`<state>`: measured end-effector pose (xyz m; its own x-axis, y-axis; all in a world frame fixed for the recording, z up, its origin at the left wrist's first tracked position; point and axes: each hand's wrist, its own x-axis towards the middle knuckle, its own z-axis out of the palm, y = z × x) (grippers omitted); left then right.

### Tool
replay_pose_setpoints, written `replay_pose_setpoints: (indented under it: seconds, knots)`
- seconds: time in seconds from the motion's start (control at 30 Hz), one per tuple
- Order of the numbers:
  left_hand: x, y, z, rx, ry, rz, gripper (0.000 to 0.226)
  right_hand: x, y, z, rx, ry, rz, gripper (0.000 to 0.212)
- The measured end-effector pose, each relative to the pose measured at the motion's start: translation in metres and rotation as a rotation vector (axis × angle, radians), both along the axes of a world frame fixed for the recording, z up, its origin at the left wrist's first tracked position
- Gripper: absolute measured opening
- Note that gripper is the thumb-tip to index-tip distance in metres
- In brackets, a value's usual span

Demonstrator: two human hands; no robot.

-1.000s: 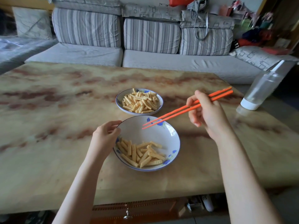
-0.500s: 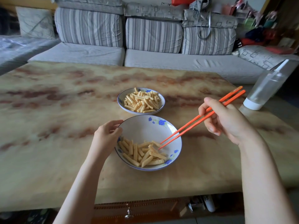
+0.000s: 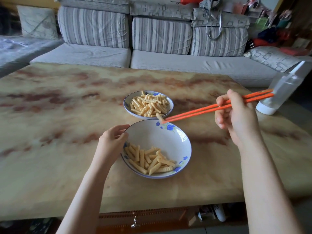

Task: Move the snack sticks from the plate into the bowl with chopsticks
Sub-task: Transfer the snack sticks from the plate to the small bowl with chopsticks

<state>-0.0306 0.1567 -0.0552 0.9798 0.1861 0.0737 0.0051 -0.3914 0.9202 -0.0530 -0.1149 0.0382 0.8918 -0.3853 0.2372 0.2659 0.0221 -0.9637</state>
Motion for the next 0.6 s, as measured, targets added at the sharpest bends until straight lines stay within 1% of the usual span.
replay_pose_setpoints:
  seconds: [0.07,0.17,0.3,0.47,0.6]
  knots:
    - [0.000,0.000,0.000,-0.003,0.000,0.001,0.033,0.007,0.009,-0.001,0.108,-0.068,-0.059,0.041]
    - [0.000,0.000,0.001,-0.003,0.004,0.007,0.033,0.019,0.029,-0.007,0.170,-0.104,-0.102,0.040]
    - [0.000,0.000,0.000,-0.012,0.005,0.011,0.033,0.036,0.054,-0.017,0.119,-0.070,-0.107,0.043]
    - [0.001,0.000,0.000,-0.013,0.008,0.008,0.032,0.058,0.076,-0.020,0.088,-0.078,-0.082,0.045]
    - [0.001,0.000,0.001,-0.009,0.007,0.005,0.033,0.074,0.084,-0.021,0.007,-0.050,-0.078,0.047]
